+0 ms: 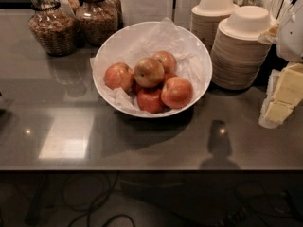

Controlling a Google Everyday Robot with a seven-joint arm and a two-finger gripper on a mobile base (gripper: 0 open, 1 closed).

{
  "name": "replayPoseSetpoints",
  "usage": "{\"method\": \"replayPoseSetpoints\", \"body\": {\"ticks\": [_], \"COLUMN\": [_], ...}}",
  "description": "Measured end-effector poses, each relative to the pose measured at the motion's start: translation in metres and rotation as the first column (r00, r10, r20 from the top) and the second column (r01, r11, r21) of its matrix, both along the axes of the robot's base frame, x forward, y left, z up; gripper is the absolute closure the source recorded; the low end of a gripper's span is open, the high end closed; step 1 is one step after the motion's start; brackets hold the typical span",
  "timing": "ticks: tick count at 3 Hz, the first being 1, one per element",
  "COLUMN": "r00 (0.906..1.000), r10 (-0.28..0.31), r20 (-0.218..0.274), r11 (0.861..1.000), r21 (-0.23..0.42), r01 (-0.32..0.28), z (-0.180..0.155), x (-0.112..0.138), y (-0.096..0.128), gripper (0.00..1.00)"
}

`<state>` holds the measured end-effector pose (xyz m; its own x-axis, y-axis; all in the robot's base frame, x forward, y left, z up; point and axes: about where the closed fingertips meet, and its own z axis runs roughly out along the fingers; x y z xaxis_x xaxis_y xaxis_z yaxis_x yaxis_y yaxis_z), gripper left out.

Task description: Pick apple from white bowl

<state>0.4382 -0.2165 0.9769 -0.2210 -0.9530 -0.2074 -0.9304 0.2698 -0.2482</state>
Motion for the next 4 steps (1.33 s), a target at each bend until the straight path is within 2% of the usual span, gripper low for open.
{"method": "replayPoseSetpoints", "body": {"ticks": [1,2,3,4], "r00": [1.0000,0.9998,0.9975,0.9975], "r10": [0.000,0.015,0.059,0.059], "r20": [0.000,0.013,0.040,0.040], "r11": [1.000,1.000,0.998,0.997], "r21": [0.000,0.017,0.037,0.037], "r01": [0.000,-0.015,-0.060,-0.060], "z": [0.000,0.003,0.011,0.011], "x": [0.000,0.002,0.007,0.007], "y": [0.000,0.007,0.028,0.028], "gripper": [0.00,0.00,0.00,0.00]}}
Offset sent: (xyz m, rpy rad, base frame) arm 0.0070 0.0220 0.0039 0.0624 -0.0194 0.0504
